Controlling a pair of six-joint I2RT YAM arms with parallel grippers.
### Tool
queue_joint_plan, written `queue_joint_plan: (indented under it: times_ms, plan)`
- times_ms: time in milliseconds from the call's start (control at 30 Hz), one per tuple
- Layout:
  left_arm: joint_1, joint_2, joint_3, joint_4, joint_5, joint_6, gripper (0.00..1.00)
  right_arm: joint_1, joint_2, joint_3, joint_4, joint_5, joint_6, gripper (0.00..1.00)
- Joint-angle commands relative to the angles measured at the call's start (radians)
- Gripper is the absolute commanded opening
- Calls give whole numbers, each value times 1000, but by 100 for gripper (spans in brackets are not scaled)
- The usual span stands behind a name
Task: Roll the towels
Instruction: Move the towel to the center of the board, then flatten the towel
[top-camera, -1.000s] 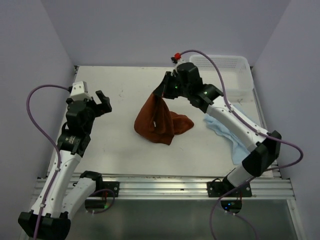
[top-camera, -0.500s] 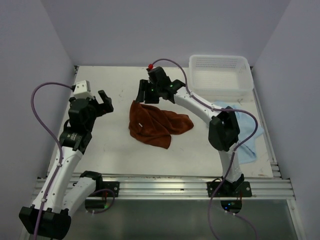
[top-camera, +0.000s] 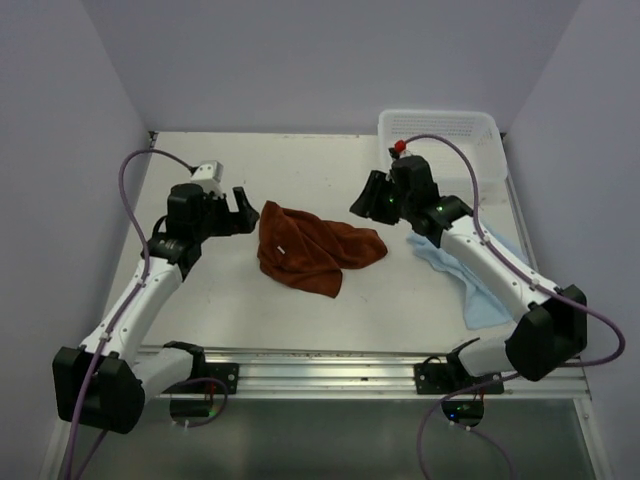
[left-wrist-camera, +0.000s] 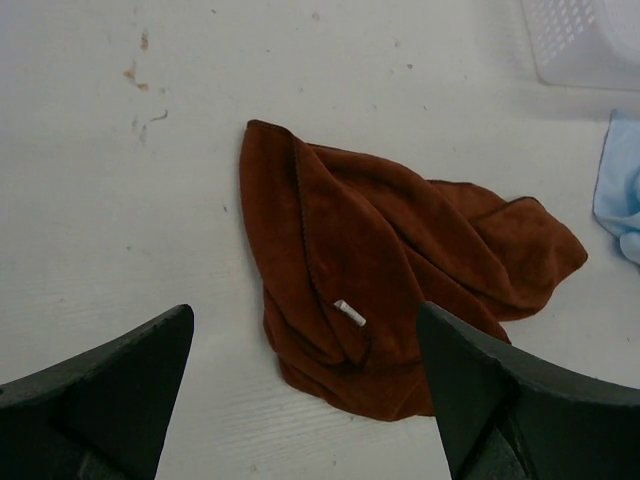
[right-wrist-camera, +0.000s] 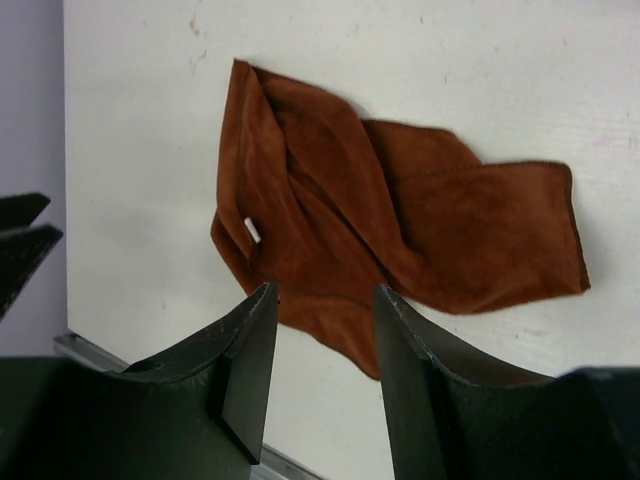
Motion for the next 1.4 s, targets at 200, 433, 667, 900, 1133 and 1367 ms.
queue_joint_plan:
  times_ms: [200,433,667,900,1133,1367]
  plan:
    - [-208,201,25,-26,-6,13,92,-3,-216,-266,52,89,-33,45]
    - [-263,310,36,-21,-28,15,80,-40,-261,-335,20,88,-77,39]
    - [-346,419,68,-26,-106,7,71,-62,-273,-380,43,72,-96,36]
    - [-362,466,91,-46,-209,9,65,-92,-289,-414,46,71,-117,36]
    - [-365,497,120,-49,-236,6,59,-118,-295,-429,57,60,-125,35]
    - [-389,531,146,-75,-278,6,56,-138,-296,-446,77,34,-122,35]
